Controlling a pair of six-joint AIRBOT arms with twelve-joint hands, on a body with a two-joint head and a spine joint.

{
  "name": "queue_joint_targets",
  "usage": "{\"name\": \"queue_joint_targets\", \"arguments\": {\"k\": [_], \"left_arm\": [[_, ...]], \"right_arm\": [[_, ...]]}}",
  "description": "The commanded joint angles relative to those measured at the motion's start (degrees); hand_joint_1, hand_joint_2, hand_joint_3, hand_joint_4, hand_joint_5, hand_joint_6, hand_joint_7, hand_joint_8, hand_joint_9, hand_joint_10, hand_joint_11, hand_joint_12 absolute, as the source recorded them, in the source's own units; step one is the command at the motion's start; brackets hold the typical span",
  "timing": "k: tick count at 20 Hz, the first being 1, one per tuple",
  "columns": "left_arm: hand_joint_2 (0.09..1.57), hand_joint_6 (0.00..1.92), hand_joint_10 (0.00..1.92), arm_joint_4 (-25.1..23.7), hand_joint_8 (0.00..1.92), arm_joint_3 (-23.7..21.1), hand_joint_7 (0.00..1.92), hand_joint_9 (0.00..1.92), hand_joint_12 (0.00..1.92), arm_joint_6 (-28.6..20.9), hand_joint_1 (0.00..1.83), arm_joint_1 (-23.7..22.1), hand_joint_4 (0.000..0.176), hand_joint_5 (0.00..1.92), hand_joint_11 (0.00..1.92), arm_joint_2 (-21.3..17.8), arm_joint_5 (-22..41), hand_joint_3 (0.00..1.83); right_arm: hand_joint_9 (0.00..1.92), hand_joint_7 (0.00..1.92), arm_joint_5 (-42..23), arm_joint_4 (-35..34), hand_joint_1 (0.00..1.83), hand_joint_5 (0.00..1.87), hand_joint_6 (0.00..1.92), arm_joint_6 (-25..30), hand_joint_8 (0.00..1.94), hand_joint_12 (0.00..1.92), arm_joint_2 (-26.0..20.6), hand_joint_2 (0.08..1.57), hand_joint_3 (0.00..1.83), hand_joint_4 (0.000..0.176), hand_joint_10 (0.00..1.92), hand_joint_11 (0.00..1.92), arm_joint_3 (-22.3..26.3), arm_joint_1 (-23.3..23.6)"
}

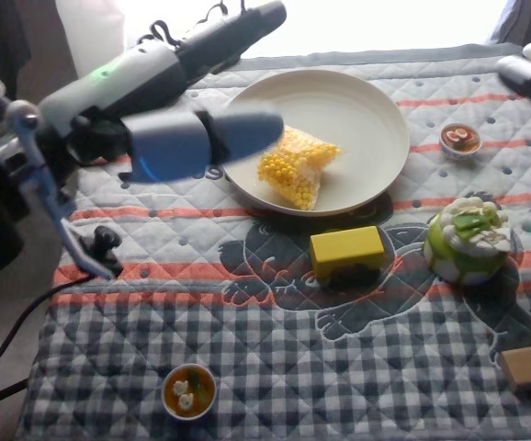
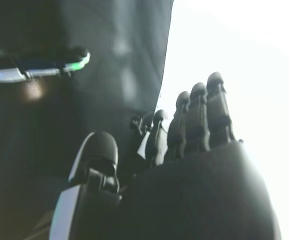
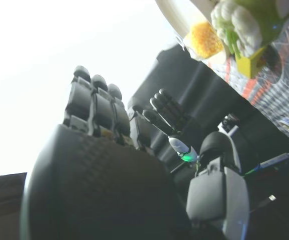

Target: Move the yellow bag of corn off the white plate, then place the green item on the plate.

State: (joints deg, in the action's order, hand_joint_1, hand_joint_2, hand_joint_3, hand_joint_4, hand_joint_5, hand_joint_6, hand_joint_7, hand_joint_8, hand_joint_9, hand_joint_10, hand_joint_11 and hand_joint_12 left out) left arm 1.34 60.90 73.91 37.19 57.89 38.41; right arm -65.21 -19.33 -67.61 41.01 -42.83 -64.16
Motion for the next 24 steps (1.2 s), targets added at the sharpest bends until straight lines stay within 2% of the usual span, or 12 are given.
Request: {"name": "queue_joint_targets", "arguments": {"k": [1, 2, 4, 6, 7, 10, 11, 13, 16, 19, 20, 24], "left_arm": [[1.29, 0.0, 0.0, 0.07, 0.0, 0.55, 0.0, 0.0, 0.05, -0.2, 0.56, -1.49, 0.019, 0.0, 0.0, 0.59, 4.01, 0.02], [1.28, 0.0, 0.0, -0.2, 0.0, 0.99, 0.0, 0.0, 0.05, -0.2, 0.59, -2.11, 0.036, 0.0, 0.0, 0.9, 2.68, 0.01], [1.25, 0.0, 0.0, -0.99, 0.0, 2.55, 0.0, 0.0, 0.37, -0.19, 0.67, -3.57, 0.032, 0.05, 0.0, 2.05, -1.03, 0.0], [1.22, 0.01, 0.0, -2.36, 0.0, 5.24, 0.0, 0.0, 0.4, -0.18, 0.72, -5.66, 0.046, 0.06, 0.0, 4.4, -6.04, 0.0], [1.19, 0.0, 0.0, -3.1, 0.0, 6.83, 0.0, 0.0, 0.08, -0.17, 0.78, -6.81, 0.062, 0.08, 0.0, 5.78, -8.97, 0.0], [1.14, 0.02, 0.0, -4.39, 0.01, 11.09, 0.02, 0.0, 0.03, 0.23, 0.84, -8.68, 0.076, 0.12, 0.06, 9.68, -16.05, 0.0], [1.08, 0.0, 0.0, -4.42, 0.0, 13.24, 0.08, 0.07, 0.53, 1.49, 0.88, -9.42, 0.072, 0.17, 0.01, 11.87, -19.05, 0.06], [1.07, 0.01, 0.01, -4.42, 0.01, 14.66, 0.13, 0.11, 0.86, 3.05, 0.88, -9.83, 0.089, 0.2, 0.0, 13.45, -21.52, 0.02], [1.06, 0.0, 0.0, -4.42, 0.0, 15.6, 0.14, 0.08, 0.99, 5.79, 0.9, -10.48, 0.101, 0.19, 0.0, 14.72, -23.88, 0.0], [1.06, 0.0, 0.0, -3.83, 0.0, 15.81, 0.14, 0.08, 0.9, 5.78, 0.91, -10.62, 0.141, 0.19, 0.0, 14.69, -23.81, 0.0], [1.06, 0.0, 0.01, -3.87, 0.0, 15.68, 0.15, 0.1, 0.82, 5.81, 0.9, -10.75, 0.138, 0.2, 0.0, 14.64, -23.92, 0.0], [1.06, 0.02, 0.06, -3.95, 0.03, 15.59, 0.27, 0.22, 0.99, 5.84, 0.97, -11.02, 0.089, 0.31, 0.0, 14.87, -24.38, 0.0]], "right_arm": [[0.0, 0.0, -7.09, 0.01, 0.61, 0.0, 0.0, 0.02, 0.0, 0.36, 0.1, 1.27, 0.0, 0.005, 0.0, 0.0, -0.28, 0.13], [0.0, 0.0, -7.09, -0.18, 0.66, 0.0, 0.0, 0.21, 0.0, 0.27, 0.23, 1.26, 0.0, 0.0, 0.0, 0.0, -0.4, 0.08], [0.0, 0.0, -7.09, -0.35, 0.66, 0.0, 0.0, 0.95, 0.0, 0.02, 0.64, 1.25, 0.0, 0.028, 0.0, 0.0, -0.73, -0.06], [0.0, 0.0, -7.1, -0.57, 0.65, 0.0, 0.0, 1.23, 0.0, 0.0, 0.7, 1.25, 0.0, 0.016, 0.0, 0.01, -0.79, -0.35], [0.0, 0.0, -7.15, -0.57, 0.63, 0.0, 0.0, 1.84, 0.0, 0.0, 0.69, 1.25, 0.0, 0.015, 0.0, 0.0, -0.88, -0.45], [0.0, 0.0, -7.68, -0.57, 0.6, 0.0, 0.0, 3.95, 0.0, 0.01, 0.87, 1.25, 0.0, 0.007, 0.0, 0.03, -1.46, -0.96], [0.0, 0.0, -7.91, -0.56, 0.54, 0.0, 0.0, 4.28, 0.0, 0.27, 0.89, 1.26, 0.0, 0.014, 0.0, 0.0, -1.51, -1.08], [0.0, 0.0, -7.95, -0.43, 0.54, 0.0, 0.0, 4.3, 0.0, 0.46, 0.89, 1.26, 0.0, 0.003, 0.0, 0.0, -1.52, -1.07], [0.0, 0.0, -8.07, 0.13, 0.55, 0.0, 0.0, 5.34, 0.0, 0.38, 0.88, 1.25, 0.0, 0.0, 0.0, 0.0, -1.54, -1.06], [0.0, 0.0, -8.37, 0.58, 0.51, 0.0, 0.0, 6.26, 0.0, 0.48, 0.87, 1.26, 0.0, 0.009, 0.0, 0.0, -1.52, -1.08], [0.0, 0.0, -8.52, 0.81, 0.49, 0.0, 0.0, 6.81, 0.0, 0.42, 0.86, 1.26, 0.0, 0.034, 0.0, 0.0, -1.54, -1.08], [0.0, 0.0, -9.22, 0.97, 0.53, 0.0, 0.0, 7.22, 0.0, 0.42, 0.83, 1.26, 0.0, 0.009, 0.0, 0.0, -1.54, -1.1]]}}
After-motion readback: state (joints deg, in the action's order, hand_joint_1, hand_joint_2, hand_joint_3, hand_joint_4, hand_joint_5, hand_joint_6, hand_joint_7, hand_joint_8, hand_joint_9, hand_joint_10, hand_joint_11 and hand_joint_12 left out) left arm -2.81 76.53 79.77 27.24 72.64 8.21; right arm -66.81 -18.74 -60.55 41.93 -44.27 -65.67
